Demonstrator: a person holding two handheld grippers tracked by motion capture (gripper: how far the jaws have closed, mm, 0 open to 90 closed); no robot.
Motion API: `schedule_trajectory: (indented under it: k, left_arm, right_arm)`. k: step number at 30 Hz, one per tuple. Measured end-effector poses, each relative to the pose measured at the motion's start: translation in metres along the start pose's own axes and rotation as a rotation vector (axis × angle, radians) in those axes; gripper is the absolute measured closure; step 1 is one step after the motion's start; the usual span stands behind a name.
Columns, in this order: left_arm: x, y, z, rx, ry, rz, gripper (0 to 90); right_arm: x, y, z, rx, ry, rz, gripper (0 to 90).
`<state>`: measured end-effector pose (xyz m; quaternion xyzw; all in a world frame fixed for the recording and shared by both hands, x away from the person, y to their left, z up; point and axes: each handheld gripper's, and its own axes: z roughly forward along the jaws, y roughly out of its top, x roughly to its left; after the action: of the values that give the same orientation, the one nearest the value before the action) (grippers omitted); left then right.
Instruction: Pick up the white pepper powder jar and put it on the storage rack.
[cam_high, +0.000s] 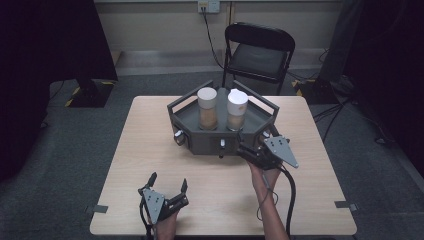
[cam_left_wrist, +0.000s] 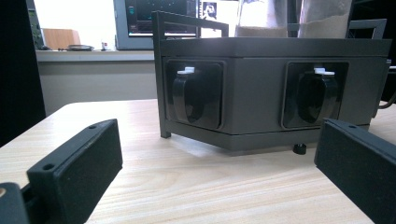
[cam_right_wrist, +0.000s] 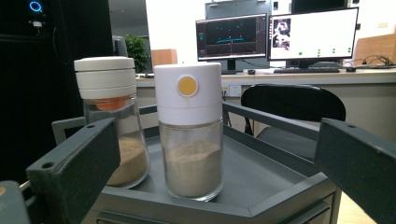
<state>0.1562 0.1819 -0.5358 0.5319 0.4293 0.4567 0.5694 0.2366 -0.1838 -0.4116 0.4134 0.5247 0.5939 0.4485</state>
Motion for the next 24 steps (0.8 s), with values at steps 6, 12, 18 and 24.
schedule_trajectory:
  k: [6, 12, 18, 24]
  left_arm:
    - [0.000, 0.000, 0.000, -0.002, 0.000, -0.001, 0.3]
    - [0.000, 0.000, 0.000, -0.002, 0.000, 0.000, 0.3]
    - [0.000, 0.000, 0.000, -0.002, 0.000, -0.001, 0.3]
    - [0.000, 0.000, 0.000, -0.002, 0.001, -0.001, 0.4]
  right_arm:
    - [0.004, 0.003, -0.007, 0.001, -0.014, -0.015, 0.0]
    - [0.006, -0.003, -0.014, 0.007, -0.026, -0.026, 0.0]
    - [0.007, -0.004, -0.021, 0.008, -0.031, -0.064, 0.0]
    - [0.009, -0.009, -0.030, 0.008, -0.037, -0.085, 0.0]
